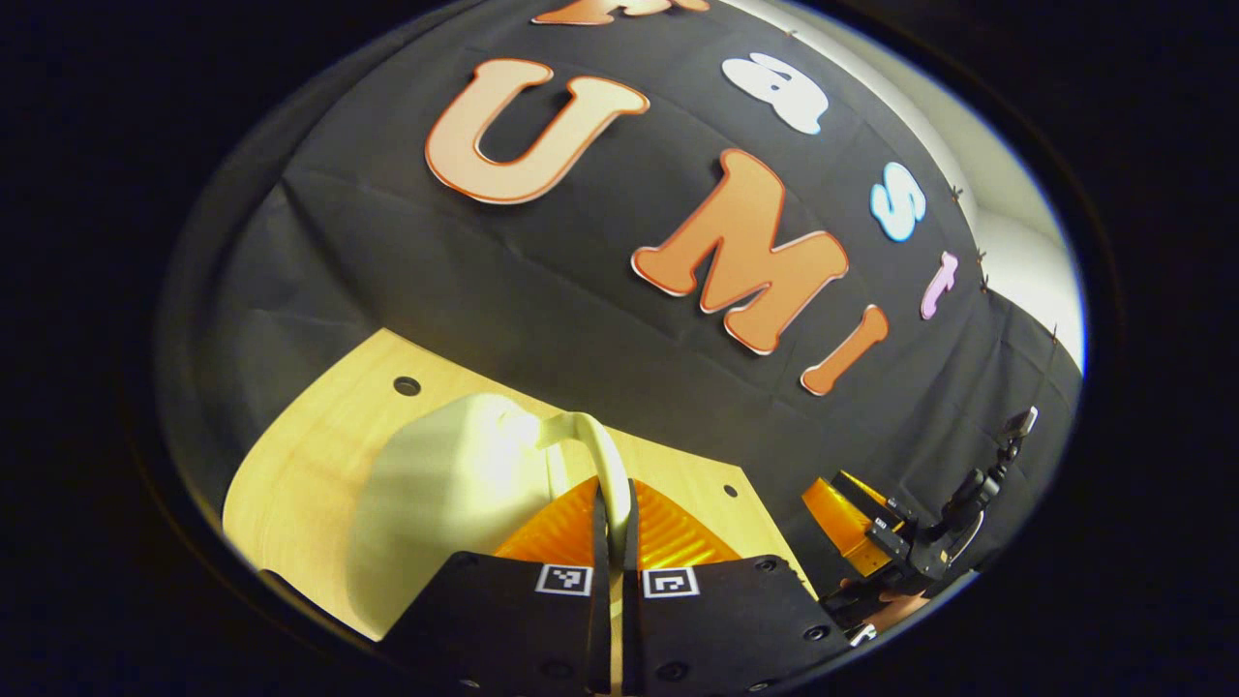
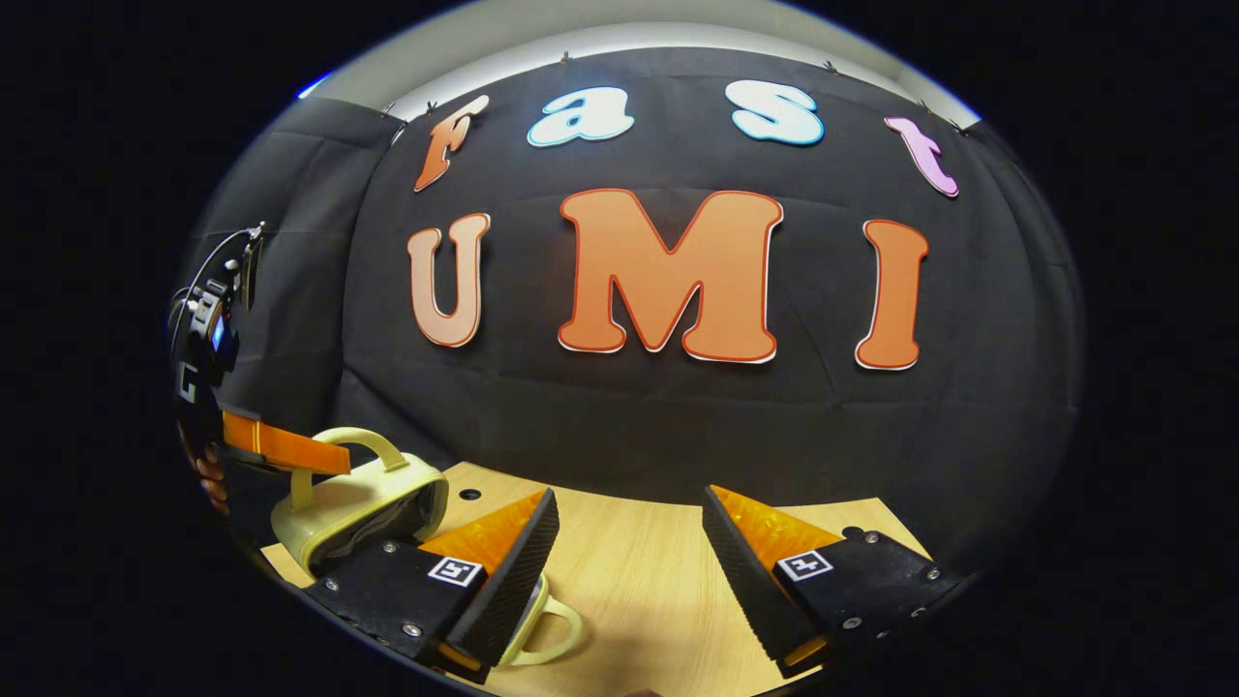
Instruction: First open the suitcase, pack the skin care products into it, and then close the suitcase.
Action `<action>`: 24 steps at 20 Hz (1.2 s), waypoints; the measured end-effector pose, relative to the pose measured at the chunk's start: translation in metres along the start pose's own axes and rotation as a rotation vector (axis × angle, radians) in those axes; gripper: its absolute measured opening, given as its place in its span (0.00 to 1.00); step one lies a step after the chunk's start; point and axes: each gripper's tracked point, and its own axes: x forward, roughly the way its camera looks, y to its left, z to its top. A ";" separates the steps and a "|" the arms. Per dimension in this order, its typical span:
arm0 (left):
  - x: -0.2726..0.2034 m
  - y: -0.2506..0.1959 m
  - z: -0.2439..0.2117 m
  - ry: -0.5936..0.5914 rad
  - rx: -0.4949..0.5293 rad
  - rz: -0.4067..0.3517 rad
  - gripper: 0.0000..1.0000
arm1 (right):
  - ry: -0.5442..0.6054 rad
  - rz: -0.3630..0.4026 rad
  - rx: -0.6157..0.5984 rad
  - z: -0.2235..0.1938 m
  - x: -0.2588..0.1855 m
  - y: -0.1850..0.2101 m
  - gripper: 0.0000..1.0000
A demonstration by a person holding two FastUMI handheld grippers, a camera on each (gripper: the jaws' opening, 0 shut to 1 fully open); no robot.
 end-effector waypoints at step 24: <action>0.126 -0.045 -0.218 0.443 0.181 0.070 0.20 | 0.044 -0.130 -0.006 -0.038 -0.033 -0.104 0.95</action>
